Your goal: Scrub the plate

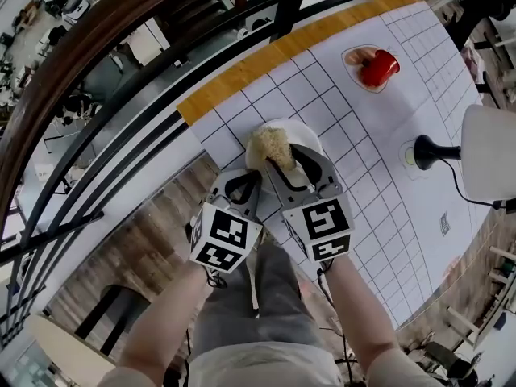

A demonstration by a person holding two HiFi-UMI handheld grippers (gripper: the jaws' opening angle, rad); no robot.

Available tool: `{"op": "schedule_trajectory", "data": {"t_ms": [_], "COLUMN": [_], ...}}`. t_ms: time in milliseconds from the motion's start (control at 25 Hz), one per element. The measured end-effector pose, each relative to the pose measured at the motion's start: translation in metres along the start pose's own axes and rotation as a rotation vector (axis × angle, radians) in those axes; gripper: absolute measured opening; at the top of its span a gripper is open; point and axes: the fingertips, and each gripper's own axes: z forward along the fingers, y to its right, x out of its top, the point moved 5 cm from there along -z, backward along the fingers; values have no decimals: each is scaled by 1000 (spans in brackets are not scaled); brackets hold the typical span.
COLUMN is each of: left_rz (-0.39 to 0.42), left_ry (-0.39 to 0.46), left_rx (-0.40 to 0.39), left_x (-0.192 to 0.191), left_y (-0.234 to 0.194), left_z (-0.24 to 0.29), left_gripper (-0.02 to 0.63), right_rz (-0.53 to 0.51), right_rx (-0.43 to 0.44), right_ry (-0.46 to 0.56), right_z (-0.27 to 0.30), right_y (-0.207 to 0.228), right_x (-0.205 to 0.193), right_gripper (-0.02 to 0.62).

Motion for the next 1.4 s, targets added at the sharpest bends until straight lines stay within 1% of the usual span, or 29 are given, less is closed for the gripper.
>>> {"op": "schedule_trajectory", "data": {"t_ms": [80, 160, 320, 400, 440, 480, 520, 600, 640, 720, 800, 880, 960, 1080, 1200, 1320, 1400], "left_rz": [-27, -37, -25, -31, -39, -46, -47, -40, -40, -34, -14, -13, -29, -41, -49, -33, -41], "left_ry": [9, 11, 23, 57, 75, 82, 77, 69, 69, 67, 53, 40, 49, 94, 104, 93, 94], "left_rx": [4, 8, 23, 22, 18, 18, 25, 39, 38, 23, 8, 3, 5, 9, 10, 34, 45], "left_x": [-2, -1, 2, 7, 10, 10, 8, 4, 3, 1, -2, -6, -6, 1, 4, 5, 4], "left_y": [-2, -3, -4, 0, 3, 4, 5, 5, 6, 7, 9, 10, 10, 6, 5, 5, 5], "left_z": [-1, -1, -2, -2, -1, 0, 1, 1, 1, 2, 3, 5, 4, 3, 5, 5, 6], "left_gripper": [14, 14, 14, 14, 14, 14, 14, 14, 14, 14, 14, 14, 14, 14, 14, 14, 14], "right_rz": [38, 53, 60, 54, 30, 5, -10, -26, -46, -104, -116, -57, 16, 46, 47, 71, 78], "right_rx": [-20, -57, -182, -239, -259, -258, -234, -125, -58, 52, 107, 125, 134, 106, 42, -49, -101], "right_ry": [17, 16, -5, 14, 24, 37, 54, 72, 59, -9, -75, -91, -82, -81, -80, -61, -45], "right_z": [-2, -6, -18, -26, -29, -30, -30, -27, -25, -20, -14, -11, -10, -12, -19, -31, -38], "right_y": [11, 26, 62, 73, 74, 70, 61, 36, 22, -4, -19, -19, -10, 6, 24, 52, 66], "right_x": [2, 1, -5, -3, 1, 6, 12, 22, 25, 22, 11, 2, -4, -10, -15, -19, -20], "right_gripper": [176, 176, 178, 178, 177, 177, 177, 178, 176, 178, 176, 176, 176, 176, 176, 176, 178]}}
